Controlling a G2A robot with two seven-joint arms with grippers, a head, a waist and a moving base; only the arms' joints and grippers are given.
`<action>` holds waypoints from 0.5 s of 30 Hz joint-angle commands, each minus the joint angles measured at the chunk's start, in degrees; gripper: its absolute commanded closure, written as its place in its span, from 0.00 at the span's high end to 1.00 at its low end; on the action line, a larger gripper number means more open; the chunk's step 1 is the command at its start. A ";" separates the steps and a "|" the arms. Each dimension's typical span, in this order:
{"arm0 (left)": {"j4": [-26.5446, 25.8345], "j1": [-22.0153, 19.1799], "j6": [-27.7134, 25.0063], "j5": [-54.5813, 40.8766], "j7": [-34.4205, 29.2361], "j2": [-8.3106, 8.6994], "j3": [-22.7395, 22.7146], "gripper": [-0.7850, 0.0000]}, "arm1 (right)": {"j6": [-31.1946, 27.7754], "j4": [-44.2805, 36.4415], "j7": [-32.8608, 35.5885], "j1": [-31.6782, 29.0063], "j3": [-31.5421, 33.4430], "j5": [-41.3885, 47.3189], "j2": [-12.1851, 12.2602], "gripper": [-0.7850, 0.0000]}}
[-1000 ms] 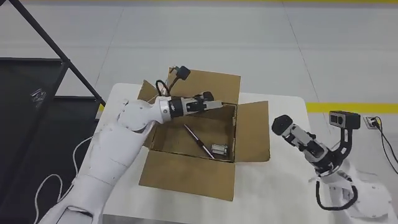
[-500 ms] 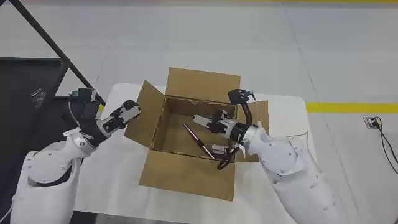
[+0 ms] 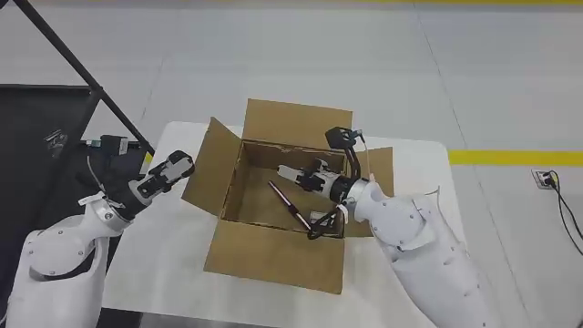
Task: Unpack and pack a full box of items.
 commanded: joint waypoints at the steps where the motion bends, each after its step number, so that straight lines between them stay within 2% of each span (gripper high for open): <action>1: 0.00 0.00 0.00 0.00 0.00 0.00 0.00 1.00 | 0.01 0.02 0.00 0.01 -0.01 0.00 0.00 1.00; 6: 0.00 0.00 0.00 0.00 0.00 0.00 0.00 1.00 | 0.01 0.02 0.00 0.01 -0.01 0.00 0.00 1.00; 8: -0.12 0.49 0.30 0.17 0.82 0.02 -0.02 1.00 | 2.23 0.44 -0.66 0.38 -1.24 -3.74 -0.07 1.00; 10: 0.31 1.07 1.12 0.55 2.23 0.18 -0.55 1.00 | 5.28 1.60 1.17 3.30 -4.90 -8.77 -0.59 1.00; 15: 1.72 1.45 2.73 -1.81 4.03 0.64 -2.49 1.00 | 11.51 10.67 6.70 14.42 -17.10 -22.21 -3.40 1.00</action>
